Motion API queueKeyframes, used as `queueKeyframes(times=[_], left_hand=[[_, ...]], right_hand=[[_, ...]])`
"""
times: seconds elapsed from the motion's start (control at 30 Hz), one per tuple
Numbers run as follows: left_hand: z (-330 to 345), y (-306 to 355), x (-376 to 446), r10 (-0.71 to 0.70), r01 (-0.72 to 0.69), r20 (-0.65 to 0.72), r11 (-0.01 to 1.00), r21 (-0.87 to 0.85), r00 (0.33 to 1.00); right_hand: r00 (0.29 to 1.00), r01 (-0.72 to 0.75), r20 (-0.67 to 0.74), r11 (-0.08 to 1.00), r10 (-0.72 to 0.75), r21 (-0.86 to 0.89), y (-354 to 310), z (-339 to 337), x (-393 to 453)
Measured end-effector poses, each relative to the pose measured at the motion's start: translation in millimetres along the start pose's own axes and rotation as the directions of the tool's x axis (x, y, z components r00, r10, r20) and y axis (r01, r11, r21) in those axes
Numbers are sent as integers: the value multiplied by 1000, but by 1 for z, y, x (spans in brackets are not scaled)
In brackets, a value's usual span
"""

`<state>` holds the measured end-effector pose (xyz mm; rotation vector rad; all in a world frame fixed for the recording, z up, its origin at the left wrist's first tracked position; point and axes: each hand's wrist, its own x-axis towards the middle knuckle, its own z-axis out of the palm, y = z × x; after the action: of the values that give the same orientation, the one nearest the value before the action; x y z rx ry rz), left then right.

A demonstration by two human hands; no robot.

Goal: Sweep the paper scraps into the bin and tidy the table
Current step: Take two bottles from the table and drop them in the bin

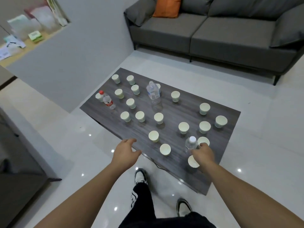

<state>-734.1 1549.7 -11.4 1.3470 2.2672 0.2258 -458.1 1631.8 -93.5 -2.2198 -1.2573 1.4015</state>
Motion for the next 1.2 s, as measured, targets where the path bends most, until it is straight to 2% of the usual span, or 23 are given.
queueKeyframes(times=[0.2,0.33,0.47,0.6,0.7,0.8,0.97,1.1,1.2], left_hand=[[-1,18,109,120,-123,108,992,20,987],[-7,28,199,238,-248,178,968,38,955],[-27,37,285,306,-327,266,944,38,914],[-42,44,371,383,-405,268,914,29,884],[-39,60,427,430,-439,227,898,-8,874],[-28,75,465,406,-400,178,914,-71,896],[-6,76,503,360,-346,174,932,-106,916],[14,70,522,439,-436,242,897,-67,865],[24,70,530,445,-464,298,886,-7,845]], right_hand=[[995,-56,-83,997,51,-52,-29,22,48],[985,-94,-149,994,86,-51,-48,50,76],[946,-218,-269,969,180,-117,-76,77,79],[897,-311,-358,946,260,-92,-118,99,75],[855,-315,-451,948,257,-57,-156,107,74],[829,-253,-527,966,186,-56,-194,108,81],[841,-202,-526,976,130,-82,-232,111,106],[834,-192,-537,979,125,-70,-238,123,115],[815,-238,-550,971,181,-33,-232,130,109]])
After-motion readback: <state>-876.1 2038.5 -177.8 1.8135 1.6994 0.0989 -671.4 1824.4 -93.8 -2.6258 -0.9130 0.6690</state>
